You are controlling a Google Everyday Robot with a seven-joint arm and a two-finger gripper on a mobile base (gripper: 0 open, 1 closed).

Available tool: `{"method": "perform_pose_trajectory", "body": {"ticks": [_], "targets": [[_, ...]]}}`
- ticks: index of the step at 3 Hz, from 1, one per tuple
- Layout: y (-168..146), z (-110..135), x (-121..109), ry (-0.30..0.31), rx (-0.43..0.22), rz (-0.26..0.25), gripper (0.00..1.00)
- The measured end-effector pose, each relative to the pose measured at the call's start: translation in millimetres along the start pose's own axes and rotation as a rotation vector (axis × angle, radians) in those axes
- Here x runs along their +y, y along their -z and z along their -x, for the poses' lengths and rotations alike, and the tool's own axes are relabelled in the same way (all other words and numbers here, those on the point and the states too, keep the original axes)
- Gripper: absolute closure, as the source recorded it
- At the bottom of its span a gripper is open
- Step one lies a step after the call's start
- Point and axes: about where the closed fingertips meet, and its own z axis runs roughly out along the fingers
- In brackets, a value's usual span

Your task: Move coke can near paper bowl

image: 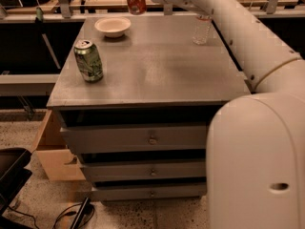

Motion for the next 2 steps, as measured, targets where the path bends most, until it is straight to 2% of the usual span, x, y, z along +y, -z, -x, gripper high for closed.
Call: {"method": "perform_pose_trajectory", "body": {"ticks": [1, 2], "targets": [[-32, -31, -22, -0.079, 0.032, -0.088, 1.0], [-38, -46, -43, -0.121, 0.028, -0.145, 1.0]]}}
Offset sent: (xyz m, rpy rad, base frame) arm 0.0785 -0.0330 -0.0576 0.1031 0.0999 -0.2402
